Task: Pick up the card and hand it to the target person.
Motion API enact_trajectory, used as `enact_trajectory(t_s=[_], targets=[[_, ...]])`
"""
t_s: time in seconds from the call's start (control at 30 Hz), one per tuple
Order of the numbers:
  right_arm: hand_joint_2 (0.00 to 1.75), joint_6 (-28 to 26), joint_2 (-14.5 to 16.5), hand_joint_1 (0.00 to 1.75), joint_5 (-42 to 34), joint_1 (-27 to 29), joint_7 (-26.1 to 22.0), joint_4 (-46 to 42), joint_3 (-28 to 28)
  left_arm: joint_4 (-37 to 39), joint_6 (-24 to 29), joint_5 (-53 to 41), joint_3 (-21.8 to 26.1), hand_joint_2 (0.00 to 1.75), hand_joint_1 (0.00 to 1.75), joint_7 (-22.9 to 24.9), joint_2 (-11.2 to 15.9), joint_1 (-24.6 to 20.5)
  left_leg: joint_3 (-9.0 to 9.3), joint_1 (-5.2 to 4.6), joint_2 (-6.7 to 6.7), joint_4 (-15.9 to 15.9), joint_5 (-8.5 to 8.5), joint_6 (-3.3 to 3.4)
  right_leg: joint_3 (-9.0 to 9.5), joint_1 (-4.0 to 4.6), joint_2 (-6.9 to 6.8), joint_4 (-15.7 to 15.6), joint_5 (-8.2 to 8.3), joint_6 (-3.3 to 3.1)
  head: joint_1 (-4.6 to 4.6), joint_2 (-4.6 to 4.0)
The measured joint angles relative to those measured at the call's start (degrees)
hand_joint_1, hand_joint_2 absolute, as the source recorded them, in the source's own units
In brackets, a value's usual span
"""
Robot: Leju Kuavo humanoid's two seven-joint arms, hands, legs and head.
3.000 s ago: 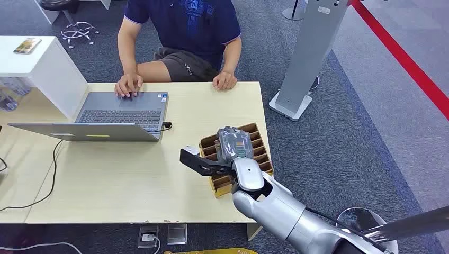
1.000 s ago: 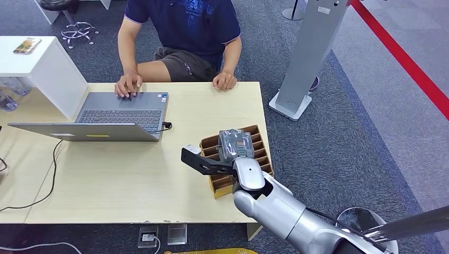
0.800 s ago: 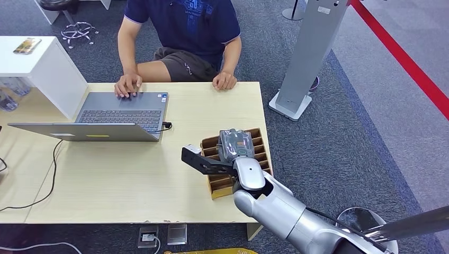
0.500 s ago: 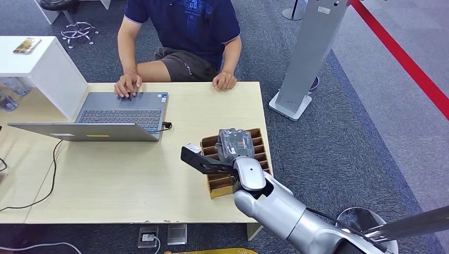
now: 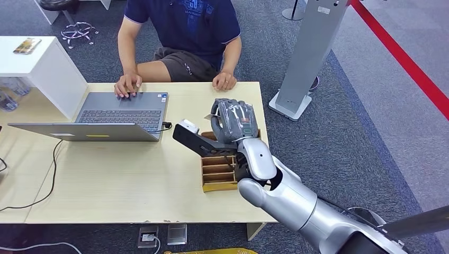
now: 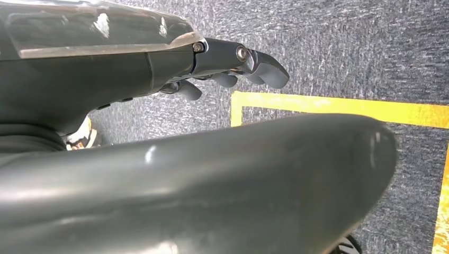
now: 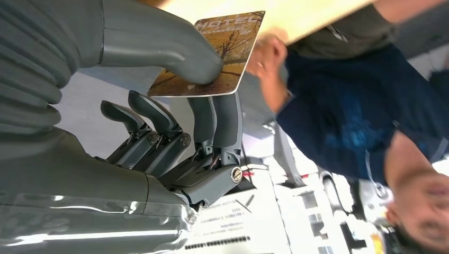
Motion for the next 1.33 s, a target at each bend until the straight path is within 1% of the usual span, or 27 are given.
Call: enact_trajectory(t_s=[0.13, 0.27, 0.37, 0.5, 0.67, 0.9, 1.03, 1.33], targets=[[1.75, -0.2, 0.06, 1.75, -1.32, -3.42, -1.76, -0.12, 0.12, 0.0, -0.19, -0.47, -0.12, 0.0, 0.0, 0.0, -0.01, -0.04, -0.03, 0.0, 0.0, 0.0, 0.0, 0.0, 0.0, 0.0, 0.0, 0.01, 0.0, 0.0, -0.01, 0.0], [1.75, -1.58, 1.17, 1.75, -2.27, -7.17, -4.95, 3.38, 0.66, 0.0, -0.61, -1.1, -0.26, 0.0, 0.0, 0.0, 0.0, -0.14, -0.06, 0.0, -0.01, 0.0, 0.0, 0.0, -0.01, 0.0, -0.01, 0.02, 0.0, 0.0, 0.01, 0.0], [1.75, -3.63, 3.27, 1.75, -3.41, -10.25, -9.14, 9.28, 1.36, 0.0, -0.91, -1.32, -0.38, 0.0, 0.0, -0.2, 0.01, -0.31, -0.07, 0.0, -0.03, -0.01, 0.0, 0.0, -0.01, 0.0, -0.02, 0.02, 0.0, 0.0, -0.01, 0.0], [1.75, -7.44, 7.48, 1.75, -4.16, -15.1, -14.14, 22.7, 2.85, 0.0, -1.22, -1.37, -1.23, 0.0, 0.0, -0.75, 0.01, -0.48, -0.08, 0.0, -0.07, -0.01, 0.02, -0.01, -0.01, 0.0, -0.06, 0.03, 0.0, 0.0, -0.03, 0.0], [1.75, -7.92, 10.18, 1.75, -4.63, -16.98, -15.73, 30.85, 3.85, 0.0, -1.14, -0.94, -1.31, 0.0, 0.0, -0.77, 0.08, -0.5, -0.09, 0.0, -0.07, 0.0, 0.02, 0.0, -0.03, 0.0, -0.05, 0.02, 0.0, 0.0, 0.04, 0.0], [1.75, -8.46, 12.4, 1.75, -4.42, -17.95, -16.05, 37.66, 5.02, 0.0, -1.12, -0.67, -1.39, 0.0, 0.0, -0.65, 0.27, -0.48, -0.08, 0.0, -0.07, 0.0, 0.02, -0.01, -0.03, 0.0, -0.05, 0.01, 0.0, 0.0, 0.02, -0.01], [1.75, -8.49, 12.98, 0.0, -4.4, -18.12, -16.11, 39.85, 5.62, 0.0, -1.12, -0.39, -1.56, 0.0, 0.0, -0.29, 0.34, -0.45, -0.07, 0.0, -0.07, 0.0, 0.02, -0.01, -0.03, 0.0, -0.05, 0.02, 0.0, 0.0, -0.02, -0.01], [1.75, -8.94, 13.88, 0.0, -4.75, -18.56, -16.55, 42.57, 6.42, 0.0, -1.04, -0.04, -1.7, 0.0, 0.0, -1.62, 0.41, -0.44, -0.08, 0.0, -0.06, 0.0, 0.02, -0.01, -0.03, 0.0, -0.04, 0.02, 0.0, 0.0, 0.02, -0.01]])
